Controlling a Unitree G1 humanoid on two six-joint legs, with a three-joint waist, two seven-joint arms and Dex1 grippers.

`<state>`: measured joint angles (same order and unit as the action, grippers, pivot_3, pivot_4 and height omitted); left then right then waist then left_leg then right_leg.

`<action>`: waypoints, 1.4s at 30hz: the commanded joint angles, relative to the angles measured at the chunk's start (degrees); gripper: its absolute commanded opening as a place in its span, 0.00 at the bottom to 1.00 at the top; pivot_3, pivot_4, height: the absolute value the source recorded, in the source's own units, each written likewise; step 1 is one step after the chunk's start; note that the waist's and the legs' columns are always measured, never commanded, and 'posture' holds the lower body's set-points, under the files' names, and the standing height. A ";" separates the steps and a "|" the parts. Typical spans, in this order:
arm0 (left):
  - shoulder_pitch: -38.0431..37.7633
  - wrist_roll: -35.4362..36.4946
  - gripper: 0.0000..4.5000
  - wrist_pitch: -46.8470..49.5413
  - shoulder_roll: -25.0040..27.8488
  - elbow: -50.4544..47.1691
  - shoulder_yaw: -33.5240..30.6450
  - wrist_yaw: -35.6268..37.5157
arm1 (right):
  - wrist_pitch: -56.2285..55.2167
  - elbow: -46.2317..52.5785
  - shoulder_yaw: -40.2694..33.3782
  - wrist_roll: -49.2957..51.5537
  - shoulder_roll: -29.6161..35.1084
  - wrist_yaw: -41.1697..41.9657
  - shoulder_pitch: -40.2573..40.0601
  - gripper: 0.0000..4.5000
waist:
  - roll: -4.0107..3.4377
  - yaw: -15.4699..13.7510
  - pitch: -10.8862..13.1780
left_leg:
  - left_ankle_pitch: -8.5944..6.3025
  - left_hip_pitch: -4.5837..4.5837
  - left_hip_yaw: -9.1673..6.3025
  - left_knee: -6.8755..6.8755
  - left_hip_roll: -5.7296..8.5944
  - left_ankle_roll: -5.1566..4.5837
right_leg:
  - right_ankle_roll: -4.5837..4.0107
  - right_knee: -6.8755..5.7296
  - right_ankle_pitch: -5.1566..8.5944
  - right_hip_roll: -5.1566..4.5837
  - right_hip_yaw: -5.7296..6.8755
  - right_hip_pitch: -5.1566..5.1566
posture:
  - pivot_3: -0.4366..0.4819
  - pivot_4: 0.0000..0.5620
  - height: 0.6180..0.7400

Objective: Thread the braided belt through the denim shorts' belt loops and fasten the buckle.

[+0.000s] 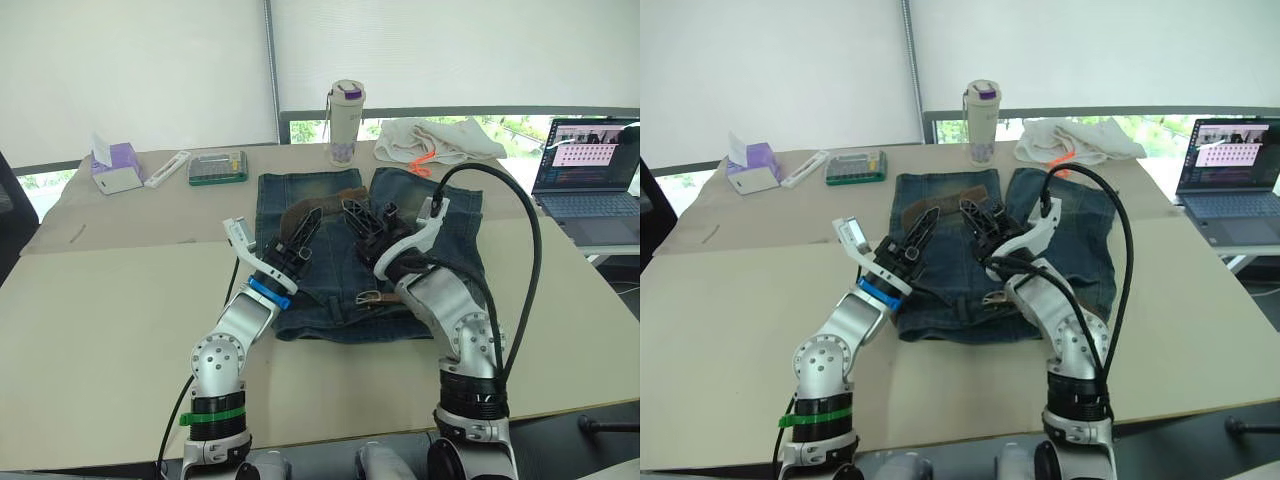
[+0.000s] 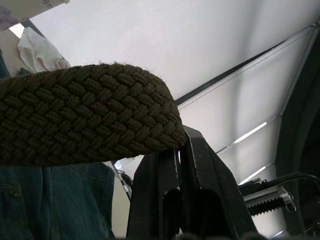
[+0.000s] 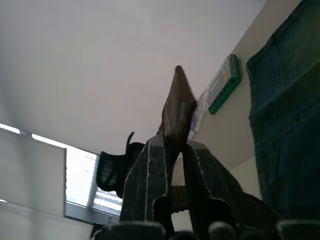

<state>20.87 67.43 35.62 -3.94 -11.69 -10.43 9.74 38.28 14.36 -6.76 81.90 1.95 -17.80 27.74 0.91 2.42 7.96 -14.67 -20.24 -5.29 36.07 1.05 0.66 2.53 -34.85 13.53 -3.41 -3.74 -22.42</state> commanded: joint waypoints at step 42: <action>-16.49 14.08 0.00 16.28 18.18 -10.60 7.05 -22.99 | -20.39 9.91 10.77 -57.13 37.76 62.95 -25.61 0.93 | 0.28 -2.62 0.19 | 0.17 0.03 -0.11 -0.13 0.05 0.47 | 0.53 0.20 0.40 -0.13 -0.01 0.13 | 0.48 0.27 1.00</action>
<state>4.31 82.65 52.65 14.65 -22.08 -4.20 -14.47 17.44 21.99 5.88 23.87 39.24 44.88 2.00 1.19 -0.20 8.15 -14.50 -20.21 -5.40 35.94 1.11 1.14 3.07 -34.65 13.93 -3.54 -3.74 -22.29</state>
